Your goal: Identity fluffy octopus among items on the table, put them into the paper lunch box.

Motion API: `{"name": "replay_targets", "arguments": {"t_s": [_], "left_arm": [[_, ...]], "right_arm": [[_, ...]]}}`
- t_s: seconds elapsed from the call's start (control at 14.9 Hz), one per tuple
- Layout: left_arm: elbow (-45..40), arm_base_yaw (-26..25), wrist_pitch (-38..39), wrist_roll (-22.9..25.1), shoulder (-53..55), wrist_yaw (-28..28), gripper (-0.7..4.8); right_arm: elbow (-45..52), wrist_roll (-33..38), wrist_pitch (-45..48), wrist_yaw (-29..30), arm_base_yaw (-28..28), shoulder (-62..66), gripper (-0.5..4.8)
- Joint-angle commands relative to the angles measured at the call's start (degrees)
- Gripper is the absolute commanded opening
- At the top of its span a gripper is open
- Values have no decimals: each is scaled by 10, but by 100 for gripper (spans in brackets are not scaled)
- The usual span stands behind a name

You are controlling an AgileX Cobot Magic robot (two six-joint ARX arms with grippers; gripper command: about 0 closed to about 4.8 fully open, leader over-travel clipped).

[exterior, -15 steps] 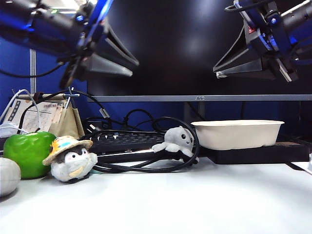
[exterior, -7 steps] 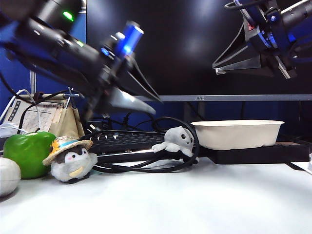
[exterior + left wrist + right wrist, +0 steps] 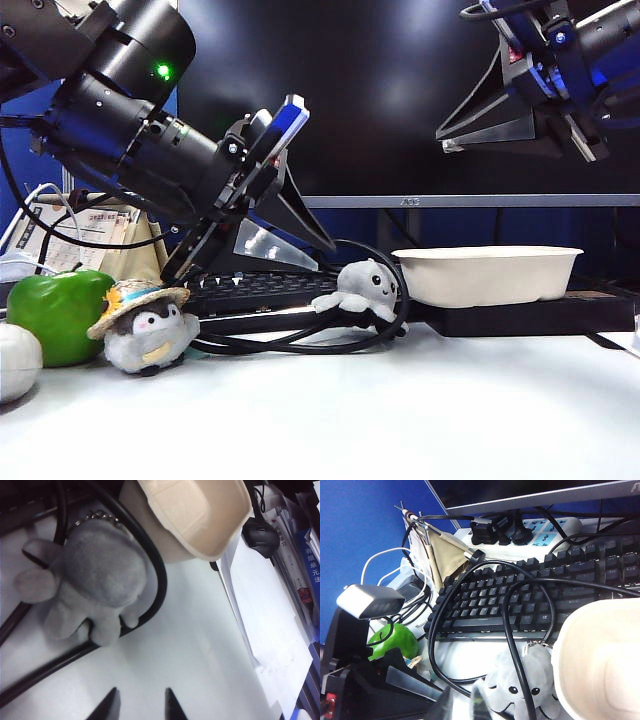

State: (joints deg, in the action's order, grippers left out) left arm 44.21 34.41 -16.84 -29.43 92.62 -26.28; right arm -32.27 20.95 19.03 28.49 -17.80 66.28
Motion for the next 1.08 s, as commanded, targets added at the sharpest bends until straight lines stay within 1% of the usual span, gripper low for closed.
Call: {"name": "replay_targets", "arguments": {"t_s": [0.07, 0.2, 0.27, 0.34, 0.4, 0.61, 0.81, 1.01, 1.08], "left_arm": [[29, 0, -8, 2, 0, 15, 131], [54, 0, 5, 2, 0, 36, 133], [63, 0, 15, 3, 0, 42, 170], [64, 1, 19, 6, 0, 47, 284], [64, 1, 25, 16, 5, 46, 341], [64, 0, 26, 19, 39, 58, 341], [64, 0, 25, 17, 66, 57, 341], [66, 0, -3, 15, 79, 59, 341], [74, 0, 0, 15, 85, 57, 341]], "right_arm": [[-2, -2, 10, 1, 0, -2, 54], [-2, -2, 10, 2, 0, -2, 55], [-2, -2, 10, 1, 0, -2, 54], [-2, -2, 10, 1, 0, -2, 55], [-2, -2, 10, 1, 0, -2, 54], [-2, -2, 10, 2, 0, -2, 54], [-2, -2, 9, 1, 0, -2, 54], [-2, -2, 10, 1, 0, -2, 54], [-2, -2, 10, 1, 0, -2, 54]]}}
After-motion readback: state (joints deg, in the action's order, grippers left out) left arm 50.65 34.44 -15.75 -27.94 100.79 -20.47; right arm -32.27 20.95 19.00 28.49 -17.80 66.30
